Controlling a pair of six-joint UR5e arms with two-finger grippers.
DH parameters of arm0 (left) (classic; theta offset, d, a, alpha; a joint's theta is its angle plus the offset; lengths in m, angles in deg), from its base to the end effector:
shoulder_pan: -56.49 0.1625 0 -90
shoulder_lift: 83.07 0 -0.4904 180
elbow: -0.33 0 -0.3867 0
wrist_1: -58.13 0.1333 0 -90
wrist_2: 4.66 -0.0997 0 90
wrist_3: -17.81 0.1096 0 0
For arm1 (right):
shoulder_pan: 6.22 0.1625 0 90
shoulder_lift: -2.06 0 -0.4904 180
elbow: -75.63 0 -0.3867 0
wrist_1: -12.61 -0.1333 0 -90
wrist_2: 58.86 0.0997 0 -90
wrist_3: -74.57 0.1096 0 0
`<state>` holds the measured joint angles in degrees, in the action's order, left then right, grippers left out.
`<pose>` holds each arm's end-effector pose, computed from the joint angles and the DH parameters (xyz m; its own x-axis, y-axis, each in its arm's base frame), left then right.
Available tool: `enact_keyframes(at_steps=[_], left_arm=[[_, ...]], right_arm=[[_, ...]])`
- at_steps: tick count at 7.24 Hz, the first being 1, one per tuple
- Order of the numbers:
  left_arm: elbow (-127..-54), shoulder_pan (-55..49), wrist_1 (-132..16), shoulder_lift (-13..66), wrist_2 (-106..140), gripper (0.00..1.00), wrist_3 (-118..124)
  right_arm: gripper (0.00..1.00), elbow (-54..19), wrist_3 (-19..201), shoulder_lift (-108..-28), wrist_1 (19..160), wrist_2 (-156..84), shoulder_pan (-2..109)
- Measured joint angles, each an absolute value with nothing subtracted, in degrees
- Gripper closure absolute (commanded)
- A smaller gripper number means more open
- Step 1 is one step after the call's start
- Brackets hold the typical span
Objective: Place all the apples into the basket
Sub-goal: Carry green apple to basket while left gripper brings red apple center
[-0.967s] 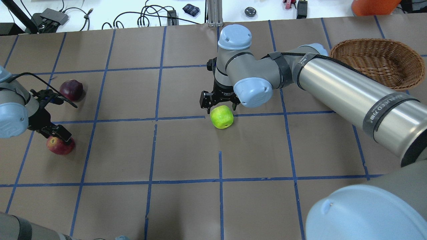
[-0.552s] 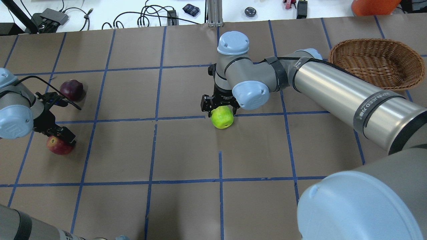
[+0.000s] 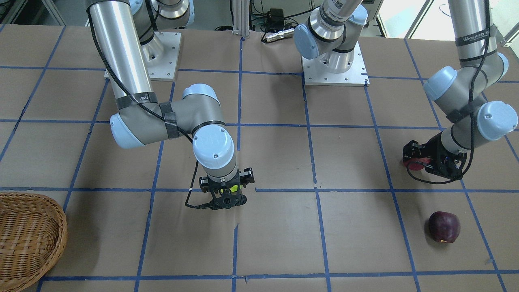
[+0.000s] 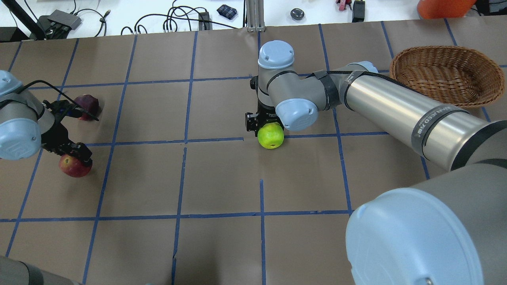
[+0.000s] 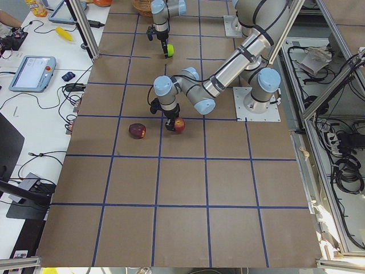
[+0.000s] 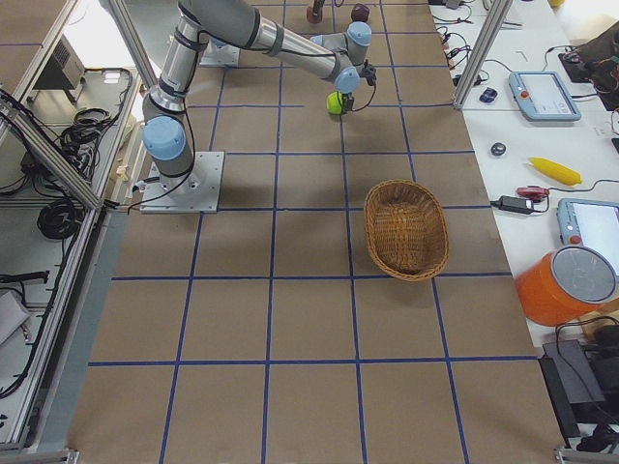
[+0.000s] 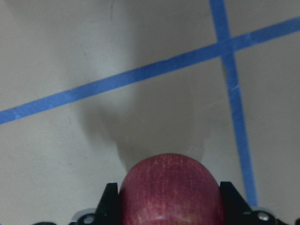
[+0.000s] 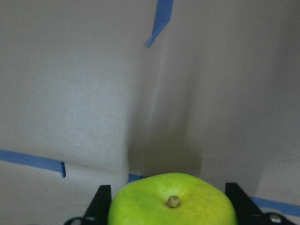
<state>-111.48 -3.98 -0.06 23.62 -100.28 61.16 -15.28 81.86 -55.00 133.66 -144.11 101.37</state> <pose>0.1545 -0.5214 0.2716 -0.9698 0.2437 0.0092 0.2423 0.9583 0.1515 0.3418 -0.6071 0.2447 -0.9818 -0.1741 -0.0758 -0.1787 0.9821 0.0590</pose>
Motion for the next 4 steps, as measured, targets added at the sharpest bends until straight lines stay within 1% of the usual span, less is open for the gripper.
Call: enact_keyframes(at_steps=[2,4], left_arm=[[-111.45,-12.38,-3.91,20.01,-96.68,0.93,44.42],[-111.24,-23.02,-6.71,18.13,-92.24,0.94,23.28]], right_arm=[[0.99,-12.9,81.61,-58.8,130.4,-145.11,99.14],[0.99,-6.31,78.62,-62.79,118.74,-147.3,89.47]])
